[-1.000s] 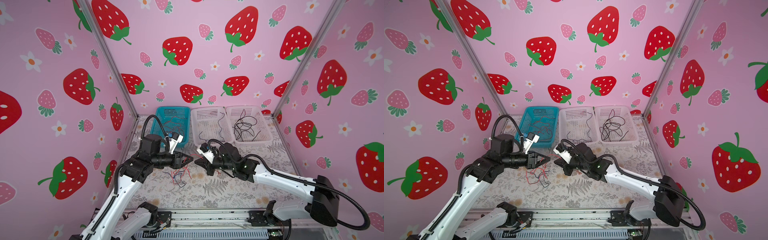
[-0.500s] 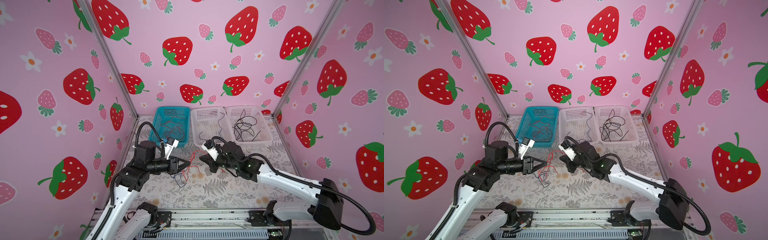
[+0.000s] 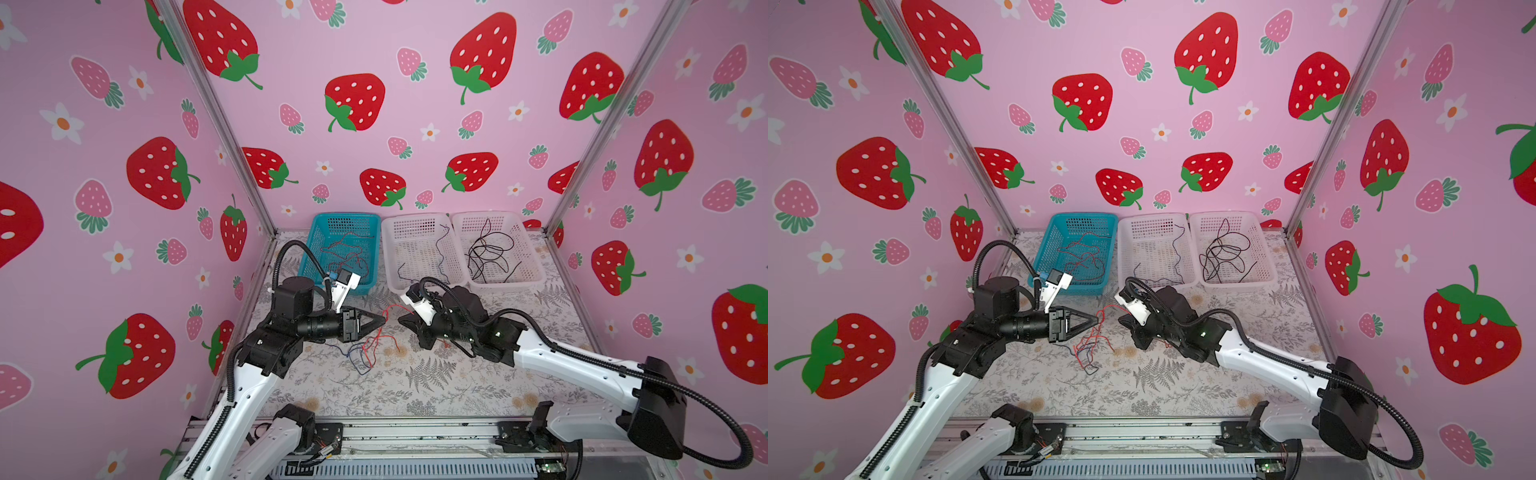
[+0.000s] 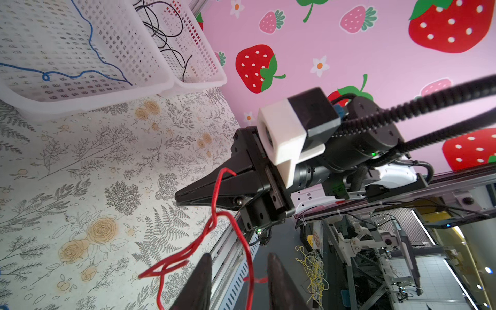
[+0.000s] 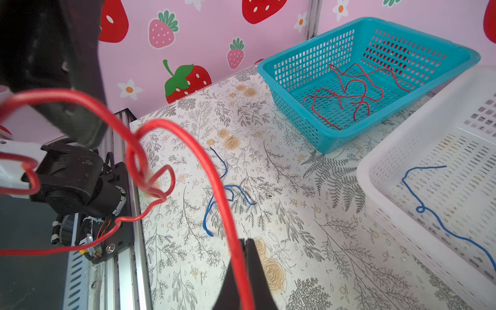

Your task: Untangle the cables

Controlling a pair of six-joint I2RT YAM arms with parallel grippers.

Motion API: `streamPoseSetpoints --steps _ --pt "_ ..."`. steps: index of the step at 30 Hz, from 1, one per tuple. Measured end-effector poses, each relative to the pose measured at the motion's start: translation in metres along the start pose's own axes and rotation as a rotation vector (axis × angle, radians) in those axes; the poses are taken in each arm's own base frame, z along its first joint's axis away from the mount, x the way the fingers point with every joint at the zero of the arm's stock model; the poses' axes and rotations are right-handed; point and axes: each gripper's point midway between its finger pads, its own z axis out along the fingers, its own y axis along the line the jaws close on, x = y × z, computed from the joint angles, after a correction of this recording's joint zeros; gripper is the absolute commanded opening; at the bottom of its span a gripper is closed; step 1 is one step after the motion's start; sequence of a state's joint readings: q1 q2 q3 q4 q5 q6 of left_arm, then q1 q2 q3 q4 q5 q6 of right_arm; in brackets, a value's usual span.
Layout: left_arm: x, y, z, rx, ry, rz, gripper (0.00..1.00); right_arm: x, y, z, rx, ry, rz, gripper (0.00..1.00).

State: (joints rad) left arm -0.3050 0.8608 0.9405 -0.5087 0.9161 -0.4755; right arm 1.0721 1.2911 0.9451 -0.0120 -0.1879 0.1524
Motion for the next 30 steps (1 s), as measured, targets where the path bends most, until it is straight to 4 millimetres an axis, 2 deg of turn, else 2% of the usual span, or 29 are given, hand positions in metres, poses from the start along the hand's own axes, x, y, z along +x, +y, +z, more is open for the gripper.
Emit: streamPoseSetpoints --steps 4,5,13,15,18,20,22,25,30 --pt "-0.001 0.004 0.005 0.006 0.016 -0.013 0.07 0.002 0.000 0.000 0.010 0.011 -0.006 0.00" --pt "-0.001 0.005 0.005 0.005 0.017 -0.015 0.01 0.002 0.000 0.000 0.013 0.011 -0.009 0.00" --pt "0.006 0.010 0.001 -0.041 0.037 -0.005 0.00 0.003 -0.012 -0.001 0.075 0.019 0.000 0.00" --pt "0.009 0.007 -0.003 -0.044 0.033 0.012 0.00 0.004 -0.024 -0.003 0.092 0.015 0.040 0.00" --pt "0.008 0.003 -0.010 -0.056 0.005 0.051 0.00 0.009 -0.054 -0.013 0.116 -0.005 0.141 0.00" --pt "0.010 0.002 -0.014 -0.063 -0.003 0.065 0.00 0.015 -0.072 -0.025 0.136 -0.023 0.214 0.00" --pt "0.013 -0.003 -0.022 -0.072 -0.024 0.078 0.00 0.029 -0.106 -0.045 0.223 -0.031 0.311 0.00" --pt "0.017 -0.011 -0.034 -0.075 -0.060 0.101 0.00 0.043 -0.132 -0.060 0.284 -0.042 0.404 0.00" --pt "0.012 -0.006 -0.039 -0.097 -0.098 0.086 0.00 0.038 -0.118 -0.062 0.211 -0.059 0.428 0.00"
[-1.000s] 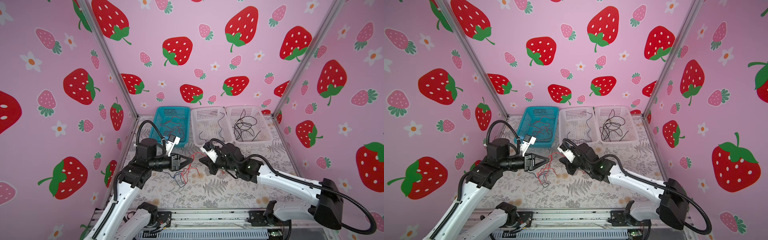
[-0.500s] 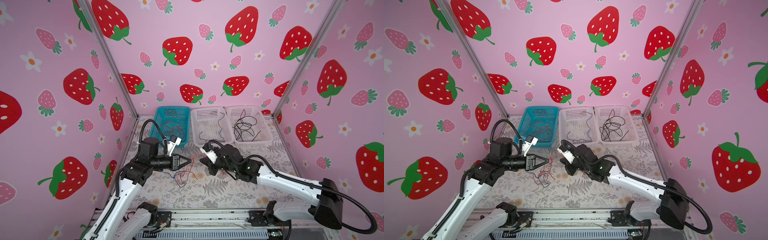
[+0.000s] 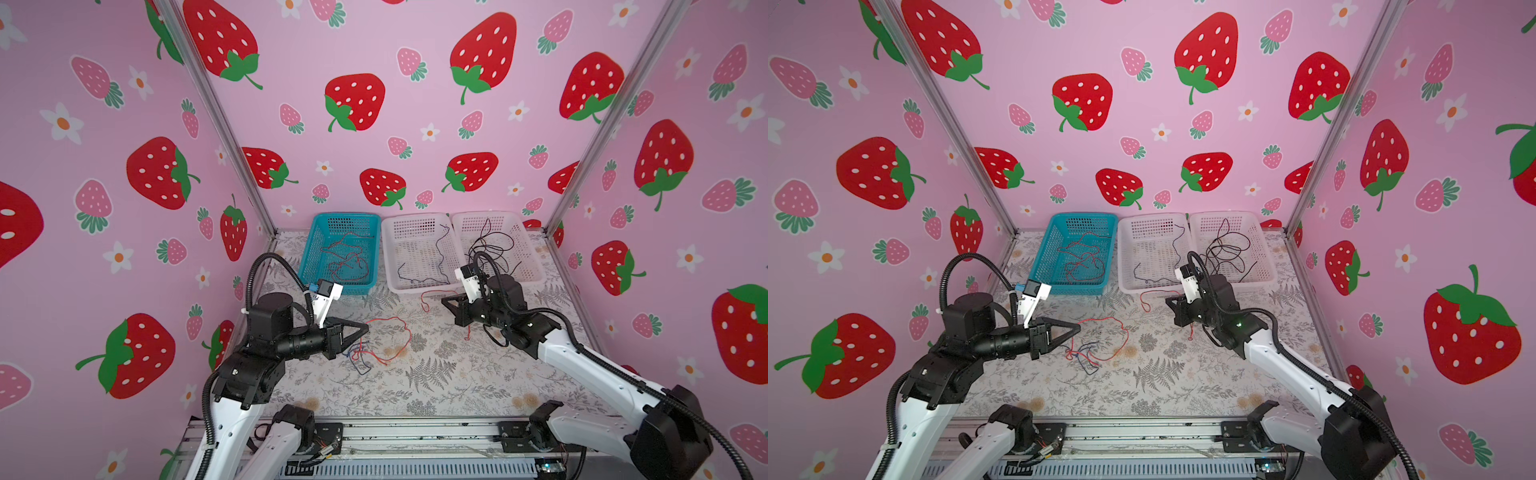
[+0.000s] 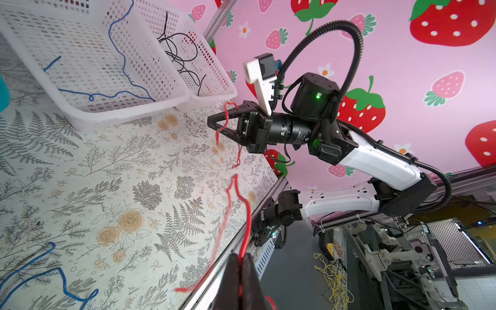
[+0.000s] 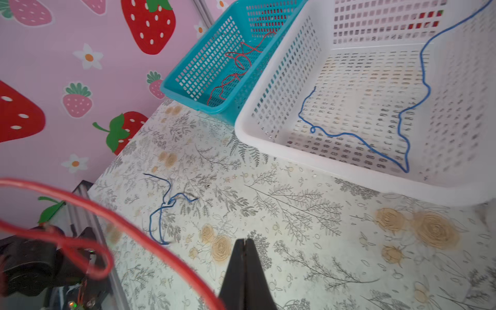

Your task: Untangle the cables

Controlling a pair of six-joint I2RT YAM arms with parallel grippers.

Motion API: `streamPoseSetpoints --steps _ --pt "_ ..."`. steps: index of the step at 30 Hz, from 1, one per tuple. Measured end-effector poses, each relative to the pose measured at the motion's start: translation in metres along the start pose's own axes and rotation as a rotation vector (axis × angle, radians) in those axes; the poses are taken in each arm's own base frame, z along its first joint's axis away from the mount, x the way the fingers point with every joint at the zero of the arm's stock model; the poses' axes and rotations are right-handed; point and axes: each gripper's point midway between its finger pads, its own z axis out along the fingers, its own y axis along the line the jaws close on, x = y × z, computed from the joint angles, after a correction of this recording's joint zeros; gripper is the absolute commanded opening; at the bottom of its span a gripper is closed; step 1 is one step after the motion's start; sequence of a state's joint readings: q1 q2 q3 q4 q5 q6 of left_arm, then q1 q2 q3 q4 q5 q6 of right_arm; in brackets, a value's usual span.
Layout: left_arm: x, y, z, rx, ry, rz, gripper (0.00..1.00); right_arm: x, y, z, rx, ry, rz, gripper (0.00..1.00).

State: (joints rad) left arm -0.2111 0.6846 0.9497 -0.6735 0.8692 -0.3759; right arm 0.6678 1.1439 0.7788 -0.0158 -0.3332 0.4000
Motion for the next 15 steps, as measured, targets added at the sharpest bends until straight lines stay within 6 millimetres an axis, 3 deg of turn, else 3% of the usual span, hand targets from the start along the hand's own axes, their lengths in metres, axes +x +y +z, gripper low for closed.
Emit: streamPoseSetpoints --steps 5,9,15 --pt "-0.013 0.012 -0.003 -0.051 -0.056 -0.023 0.00 -0.002 -0.011 -0.005 0.058 -0.012 0.022 0.00" --pt "-0.029 0.027 -0.007 -0.137 -0.112 -0.034 0.00 -0.007 -0.008 -0.005 0.047 -0.017 0.026 0.00" --pt "-0.076 0.089 -0.007 -0.381 -0.191 -0.072 0.00 -0.050 0.020 -0.003 0.001 -0.076 -0.017 0.00"
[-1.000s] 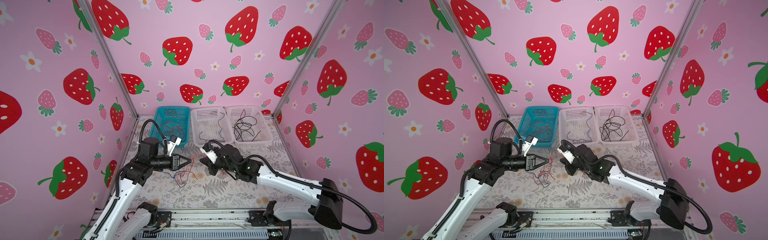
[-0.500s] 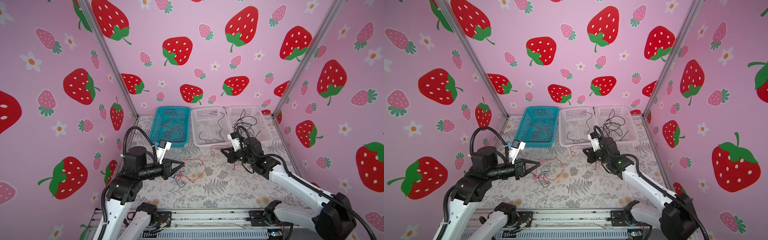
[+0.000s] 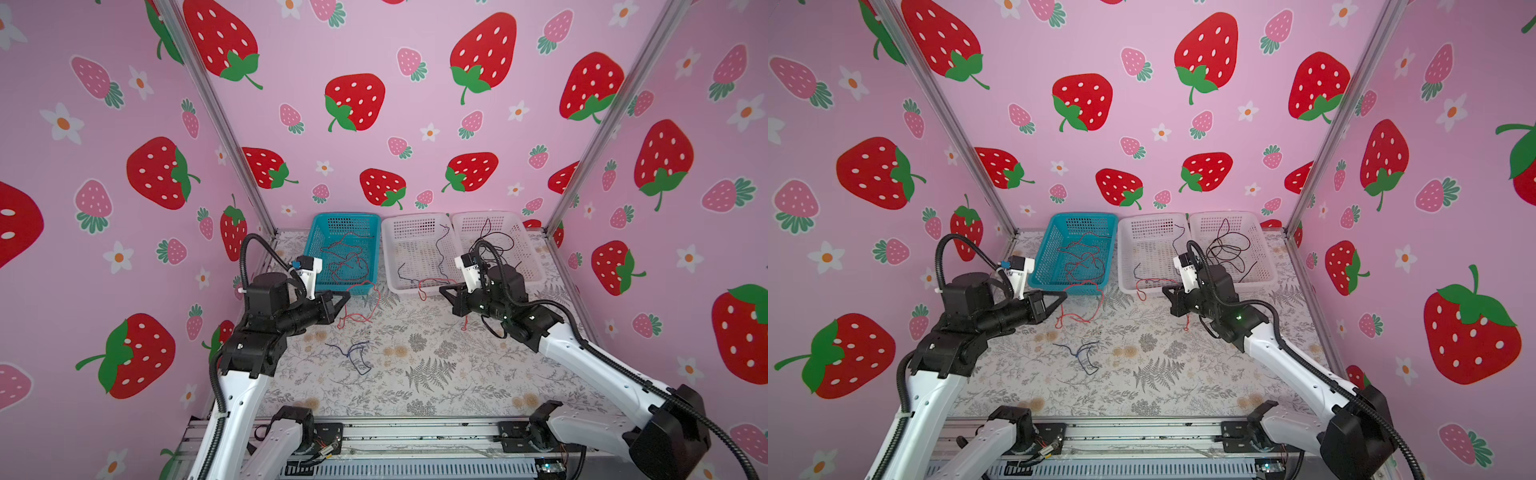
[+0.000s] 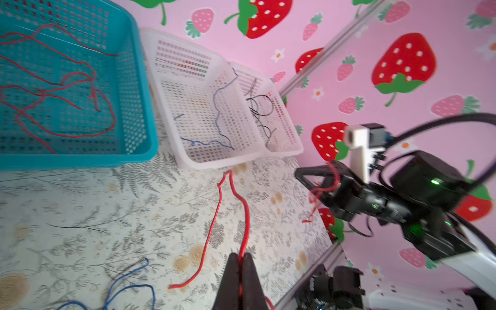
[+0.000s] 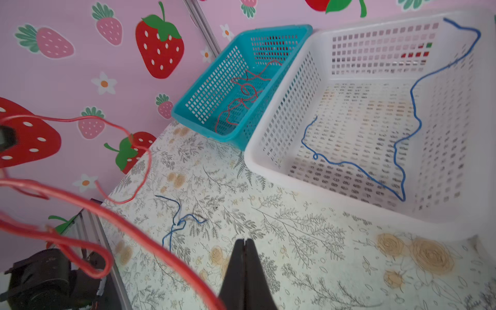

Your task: Untangle the cables

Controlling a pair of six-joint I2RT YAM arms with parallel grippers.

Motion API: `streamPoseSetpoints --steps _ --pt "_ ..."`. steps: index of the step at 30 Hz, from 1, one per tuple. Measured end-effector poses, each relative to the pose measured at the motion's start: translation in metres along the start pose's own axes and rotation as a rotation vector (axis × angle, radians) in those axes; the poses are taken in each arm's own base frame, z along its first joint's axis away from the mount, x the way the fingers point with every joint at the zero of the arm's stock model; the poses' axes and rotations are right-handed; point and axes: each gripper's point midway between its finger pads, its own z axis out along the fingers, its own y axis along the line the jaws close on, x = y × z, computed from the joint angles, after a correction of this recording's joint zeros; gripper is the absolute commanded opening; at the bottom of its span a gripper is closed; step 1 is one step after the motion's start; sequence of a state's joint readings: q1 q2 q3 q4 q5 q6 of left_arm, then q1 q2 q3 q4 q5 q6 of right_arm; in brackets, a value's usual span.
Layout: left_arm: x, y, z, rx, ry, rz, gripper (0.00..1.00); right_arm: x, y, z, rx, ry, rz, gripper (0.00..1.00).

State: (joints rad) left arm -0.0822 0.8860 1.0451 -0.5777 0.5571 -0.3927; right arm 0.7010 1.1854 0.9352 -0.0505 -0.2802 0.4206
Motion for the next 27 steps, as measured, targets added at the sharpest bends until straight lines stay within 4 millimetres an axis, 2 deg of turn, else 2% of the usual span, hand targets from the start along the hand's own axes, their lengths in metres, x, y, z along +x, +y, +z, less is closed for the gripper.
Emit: streamPoseSetpoints --steps 4,9,13,15,18,21,22,23,25,27 --pt "-0.034 0.048 0.036 -0.180 -0.024 -0.019 0.00 -0.022 0.024 0.009 -0.032 -0.027 -0.045 0.00" --pt "-0.081 0.104 0.087 -0.341 -0.044 -0.018 0.00 -0.022 0.047 0.029 -0.056 -0.002 -0.086 0.00" --pt "-0.102 0.150 0.130 -0.431 -0.027 -0.026 0.05 -0.029 0.055 0.046 -0.057 0.012 -0.098 0.00" --pt "-0.106 0.171 0.148 -0.466 -0.009 -0.032 0.12 -0.038 0.058 0.056 -0.056 0.007 -0.105 0.00" --pt "-0.108 0.191 0.167 -0.486 0.019 -0.036 0.33 -0.054 0.060 0.070 -0.049 -0.005 -0.112 0.00" --pt "-0.107 0.195 0.169 -0.485 0.028 -0.039 0.53 -0.068 0.063 0.090 -0.049 -0.011 -0.115 0.00" --pt "-0.109 0.192 0.167 -0.480 0.020 -0.034 0.66 -0.072 0.063 0.098 -0.047 -0.011 -0.114 0.00" --pt "-0.113 0.188 0.163 -0.476 0.007 -0.034 0.73 -0.076 0.063 0.106 -0.048 -0.012 -0.114 0.00" --pt "-0.127 0.172 0.148 -0.459 -0.039 -0.021 0.77 -0.083 0.063 0.125 -0.047 -0.009 -0.111 0.00" --pt "-0.140 0.151 0.123 -0.454 -0.110 -0.008 0.85 -0.090 0.064 0.147 -0.050 -0.004 -0.105 0.00"
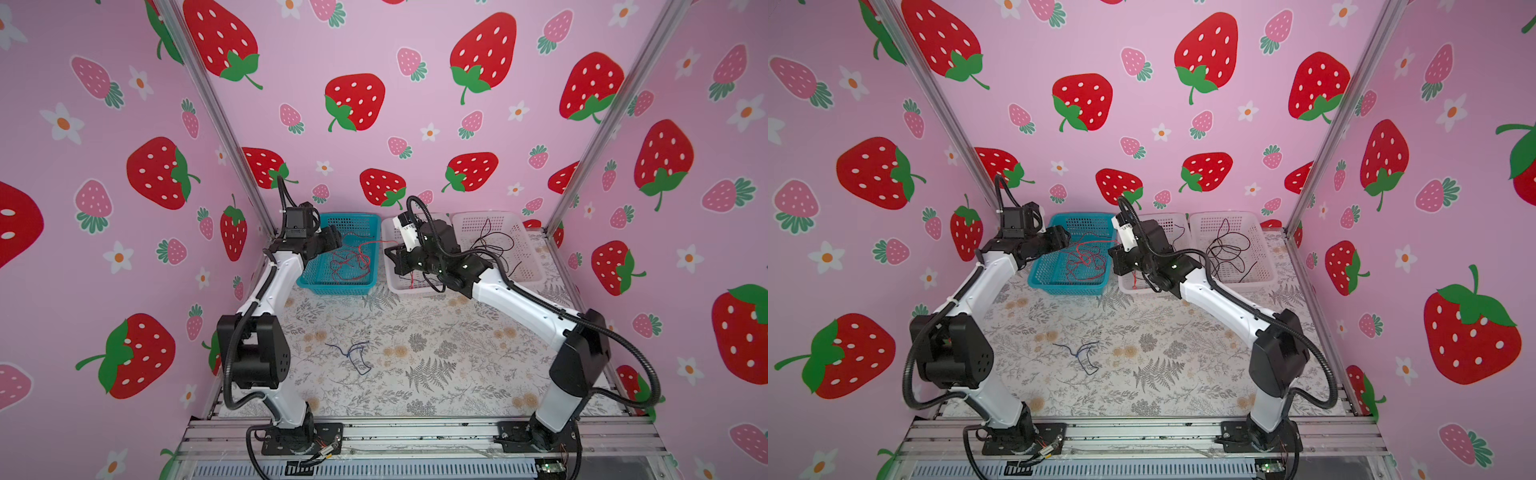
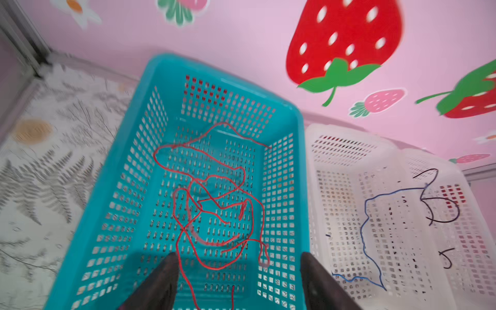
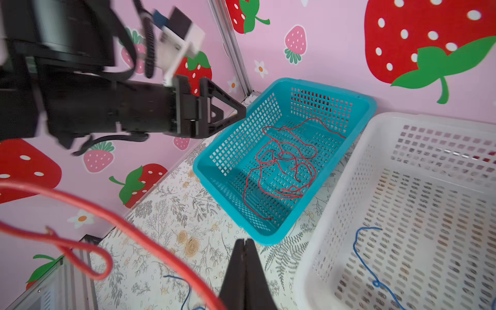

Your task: Untangle the cables

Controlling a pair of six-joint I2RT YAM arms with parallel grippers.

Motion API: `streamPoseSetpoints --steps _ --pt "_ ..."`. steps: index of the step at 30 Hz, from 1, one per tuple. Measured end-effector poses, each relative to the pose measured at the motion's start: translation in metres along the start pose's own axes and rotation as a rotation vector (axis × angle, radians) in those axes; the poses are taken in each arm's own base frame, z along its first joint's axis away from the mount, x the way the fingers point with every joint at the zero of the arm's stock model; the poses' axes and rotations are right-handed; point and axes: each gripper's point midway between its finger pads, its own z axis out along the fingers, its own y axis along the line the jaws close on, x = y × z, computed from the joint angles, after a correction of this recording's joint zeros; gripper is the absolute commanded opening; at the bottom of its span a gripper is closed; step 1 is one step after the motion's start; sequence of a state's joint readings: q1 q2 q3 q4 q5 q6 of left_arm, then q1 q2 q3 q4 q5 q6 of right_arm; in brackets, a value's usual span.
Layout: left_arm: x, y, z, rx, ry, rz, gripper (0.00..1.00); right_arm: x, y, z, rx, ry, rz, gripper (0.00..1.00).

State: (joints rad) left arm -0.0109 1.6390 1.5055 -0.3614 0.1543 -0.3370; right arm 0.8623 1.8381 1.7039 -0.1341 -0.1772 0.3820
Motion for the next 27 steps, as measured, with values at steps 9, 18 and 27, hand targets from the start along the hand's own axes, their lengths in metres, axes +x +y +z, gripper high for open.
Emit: streamPoseSetpoints --steps 9,18,27 --pt "-0.017 0.000 -0.171 -0.055 -0.362 -0.029 0.98 -0.025 0.010 0.122 -0.065 -0.041 -0.007 0.00" --pt "0.060 0.044 -0.205 -0.187 -0.366 -0.052 0.99 0.046 -0.013 0.193 -0.059 -0.006 -0.005 0.02" --pt "0.082 0.058 -0.215 -0.226 -0.386 -0.054 0.99 0.062 -0.037 0.212 -0.025 -0.024 -0.038 0.61"
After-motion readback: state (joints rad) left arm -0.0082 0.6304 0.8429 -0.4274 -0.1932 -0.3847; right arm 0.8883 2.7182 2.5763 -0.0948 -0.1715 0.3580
